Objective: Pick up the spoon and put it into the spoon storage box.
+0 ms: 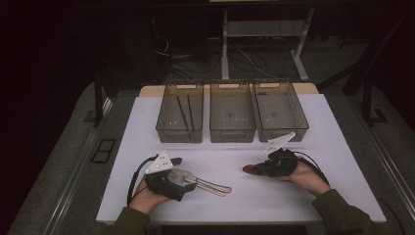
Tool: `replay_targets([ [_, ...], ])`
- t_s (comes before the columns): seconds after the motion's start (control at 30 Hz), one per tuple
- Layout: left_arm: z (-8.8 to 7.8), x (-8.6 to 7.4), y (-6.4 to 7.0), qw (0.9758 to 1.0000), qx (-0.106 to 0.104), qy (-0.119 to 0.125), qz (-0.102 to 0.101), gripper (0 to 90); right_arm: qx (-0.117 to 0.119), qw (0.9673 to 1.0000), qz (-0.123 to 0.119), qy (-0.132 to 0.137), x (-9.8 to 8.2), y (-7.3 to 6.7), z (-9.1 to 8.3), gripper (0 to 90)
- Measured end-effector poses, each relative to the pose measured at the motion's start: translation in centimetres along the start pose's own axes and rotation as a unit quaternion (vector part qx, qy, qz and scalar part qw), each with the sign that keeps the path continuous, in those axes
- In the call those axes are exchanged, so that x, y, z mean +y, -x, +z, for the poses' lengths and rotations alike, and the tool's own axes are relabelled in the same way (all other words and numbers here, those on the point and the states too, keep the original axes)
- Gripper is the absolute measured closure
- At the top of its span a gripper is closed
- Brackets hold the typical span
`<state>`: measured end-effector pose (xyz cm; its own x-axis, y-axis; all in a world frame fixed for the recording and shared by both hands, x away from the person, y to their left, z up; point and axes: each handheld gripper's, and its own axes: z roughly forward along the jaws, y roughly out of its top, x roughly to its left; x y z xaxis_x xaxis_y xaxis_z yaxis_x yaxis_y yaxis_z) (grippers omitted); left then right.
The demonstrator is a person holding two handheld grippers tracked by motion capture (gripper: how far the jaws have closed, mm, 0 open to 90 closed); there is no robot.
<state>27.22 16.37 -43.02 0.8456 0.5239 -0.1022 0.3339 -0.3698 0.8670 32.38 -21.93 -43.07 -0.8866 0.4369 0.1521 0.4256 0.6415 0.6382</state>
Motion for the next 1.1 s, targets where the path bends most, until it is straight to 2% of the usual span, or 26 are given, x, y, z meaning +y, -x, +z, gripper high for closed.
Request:
replay_targets([
  [0.4,-0.1,0.1,0.1,1.0000,0.004,0.000,0.000,0.0,-0.031,0.9986,0.031,0.029,0.9,0.4,-1.7,81.4],
  [0.83,-0.1,0.2,0.0,1.0000,0.008,0.005,-0.003,0.0,-0.061,0.9943,0.065,0.057,2.9,1.3,-2.7,81.4],
  [1.1,-0.1,0.2,0.1,1.0000,0.006,0.003,-0.003,0.0,-0.076,0.9915,0.067,0.081,4.8,1.8,-3.2,81.4],
])
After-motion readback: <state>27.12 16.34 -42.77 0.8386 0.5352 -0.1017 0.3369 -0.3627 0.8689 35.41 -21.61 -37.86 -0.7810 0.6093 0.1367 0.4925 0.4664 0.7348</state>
